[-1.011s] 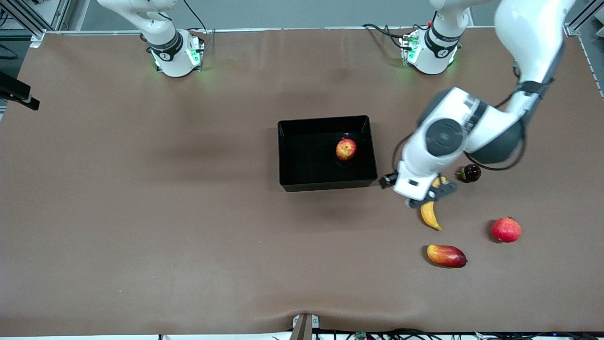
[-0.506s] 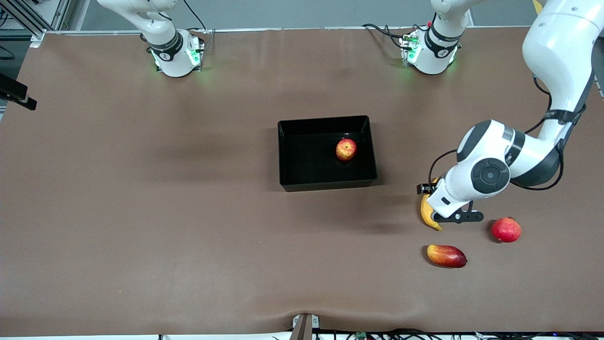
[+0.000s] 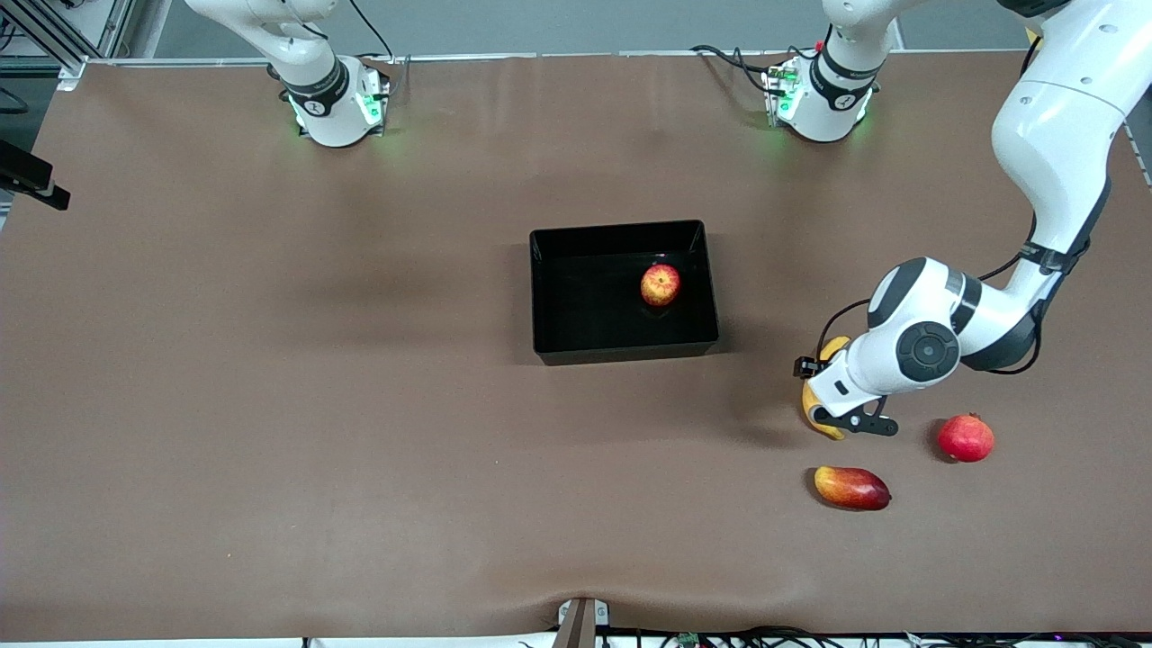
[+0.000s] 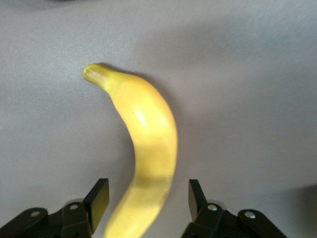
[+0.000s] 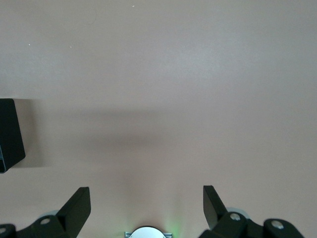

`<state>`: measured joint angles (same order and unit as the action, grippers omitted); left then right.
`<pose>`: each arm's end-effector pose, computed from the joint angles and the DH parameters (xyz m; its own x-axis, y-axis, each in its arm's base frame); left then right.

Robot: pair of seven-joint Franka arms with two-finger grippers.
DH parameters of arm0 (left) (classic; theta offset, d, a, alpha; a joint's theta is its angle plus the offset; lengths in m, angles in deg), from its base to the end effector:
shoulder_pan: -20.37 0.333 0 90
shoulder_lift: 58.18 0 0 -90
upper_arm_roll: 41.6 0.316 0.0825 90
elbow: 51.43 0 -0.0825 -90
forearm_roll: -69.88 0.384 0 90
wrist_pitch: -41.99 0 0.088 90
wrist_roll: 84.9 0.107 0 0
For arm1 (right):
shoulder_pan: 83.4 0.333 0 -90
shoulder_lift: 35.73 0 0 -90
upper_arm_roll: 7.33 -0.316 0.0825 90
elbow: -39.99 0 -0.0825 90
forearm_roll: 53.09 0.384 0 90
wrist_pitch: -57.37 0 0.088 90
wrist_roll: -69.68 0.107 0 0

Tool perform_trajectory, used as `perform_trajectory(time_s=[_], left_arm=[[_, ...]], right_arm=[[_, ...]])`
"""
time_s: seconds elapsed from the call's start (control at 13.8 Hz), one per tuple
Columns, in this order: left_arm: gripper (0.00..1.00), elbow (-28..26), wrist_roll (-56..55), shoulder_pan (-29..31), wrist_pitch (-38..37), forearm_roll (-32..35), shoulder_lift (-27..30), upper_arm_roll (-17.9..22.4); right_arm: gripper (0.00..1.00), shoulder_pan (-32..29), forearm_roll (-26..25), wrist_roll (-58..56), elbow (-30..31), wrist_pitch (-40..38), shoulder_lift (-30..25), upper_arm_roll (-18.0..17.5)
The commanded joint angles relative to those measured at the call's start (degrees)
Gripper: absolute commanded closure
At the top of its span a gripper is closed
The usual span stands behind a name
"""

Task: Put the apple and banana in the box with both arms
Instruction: 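Grasp the banana by its middle with the left gripper and lift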

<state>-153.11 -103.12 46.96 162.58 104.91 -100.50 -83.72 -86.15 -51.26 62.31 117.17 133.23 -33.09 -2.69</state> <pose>0.6268 -0.1099 0.2120 0.9623 -0.2240 -0.1542 -0.2323 -0.9719 -0.0380 0.5369 -0.0642 0.6812 0.9979 0.0075 -0.0647 0.0052 -0.9993 -0.0363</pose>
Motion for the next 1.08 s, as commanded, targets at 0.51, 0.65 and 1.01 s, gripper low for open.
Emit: perform_trajectory(time_s=[0.51, 0.65, 1.01], left_arm=[[1.0, -1.7, 1.3, 0.0, 0.6, 2.6, 1.9, -0.1], [1.0, -1.3, 0.7, 0.4, -2.7, 1.6, 4.6, -3.0], [1.0, 2.9, -4.5, 0.5, -12.7, -8.8, 10.3, -11.2]], right_arm=[[0.0, 0.2, 0.5, -0.3, 0.3, 0.2, -0.6, -0.1], [0.0, 0.3, 0.5, -0.3, 0.3, 0.2, -0.6, -0.1], [0.0, 0.3, 0.5, -0.3, 0.3, 0.1, -0.6, -0.1]])
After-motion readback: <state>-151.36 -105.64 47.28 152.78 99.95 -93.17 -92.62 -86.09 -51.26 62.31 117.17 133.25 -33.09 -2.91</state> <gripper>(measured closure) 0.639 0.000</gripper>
